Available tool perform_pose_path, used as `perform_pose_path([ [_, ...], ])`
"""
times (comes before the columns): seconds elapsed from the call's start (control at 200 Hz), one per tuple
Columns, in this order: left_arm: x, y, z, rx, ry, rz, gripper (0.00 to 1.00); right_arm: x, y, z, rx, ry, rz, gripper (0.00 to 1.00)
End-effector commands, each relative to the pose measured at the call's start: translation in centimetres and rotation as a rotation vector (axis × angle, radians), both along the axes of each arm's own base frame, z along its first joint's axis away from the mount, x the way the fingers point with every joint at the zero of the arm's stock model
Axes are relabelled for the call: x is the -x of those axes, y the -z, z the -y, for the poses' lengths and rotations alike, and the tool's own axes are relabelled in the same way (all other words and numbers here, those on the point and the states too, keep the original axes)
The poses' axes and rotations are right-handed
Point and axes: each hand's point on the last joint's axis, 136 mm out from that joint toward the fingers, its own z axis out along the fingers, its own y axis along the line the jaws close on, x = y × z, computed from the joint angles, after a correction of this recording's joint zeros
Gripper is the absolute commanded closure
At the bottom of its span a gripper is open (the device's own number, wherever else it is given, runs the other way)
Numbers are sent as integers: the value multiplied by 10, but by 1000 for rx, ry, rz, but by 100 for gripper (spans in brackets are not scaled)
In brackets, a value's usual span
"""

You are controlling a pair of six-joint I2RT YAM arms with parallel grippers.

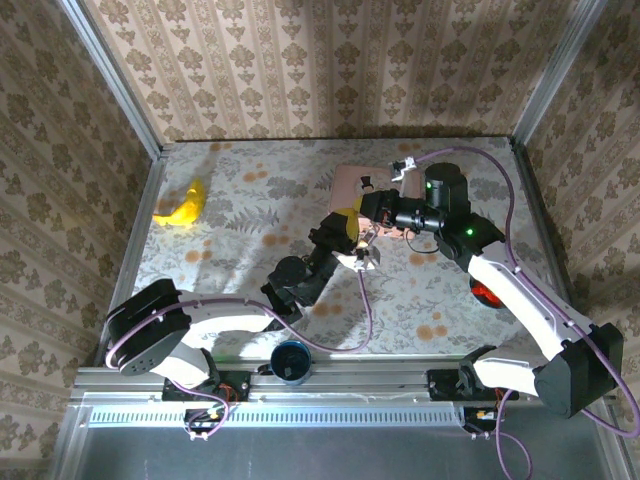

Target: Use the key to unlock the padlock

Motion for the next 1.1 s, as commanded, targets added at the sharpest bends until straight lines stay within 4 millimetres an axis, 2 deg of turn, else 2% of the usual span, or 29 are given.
perform_pose_path([
  [0.0,3,-9,-1,52,47,-43,69,0,-3,0,-16,-16,-14,100],
  [0.225,24,7,-2,22,189,-178,21,-13,-11,9,-23,45,22,100],
  [0.3,36,13,-2,9,257,-243,8,-18,-13,11,-33,59,31,100],
  [0.365,46,16,-4,11,318,-312,0,-21,-14,13,-34,73,41,100],
  [0.49,60,15,-11,53,396,-457,0,-26,-13,16,-33,87,46,100],
  [0.61,53,0,-30,198,382,-577,0,-27,-11,16,-34,79,49,100],
  [0.725,32,-22,-60,444,360,-724,0,-25,-12,17,-29,70,68,100],
  [0.79,13,-33,-83,630,336,-828,1,-24,-11,19,-23,75,77,100],
  [0.895,-20,-35,-116,904,280,-1038,8,-24,-8,21,-28,84,73,100],
  [0.98,-28,-33,-118,1002,343,-1204,12,-24,-7,22,-44,93,71,100],
  [1.095,-28,-34,-100,1041,529,-1345,17,-23,-9,22,-69,91,69,100],
])
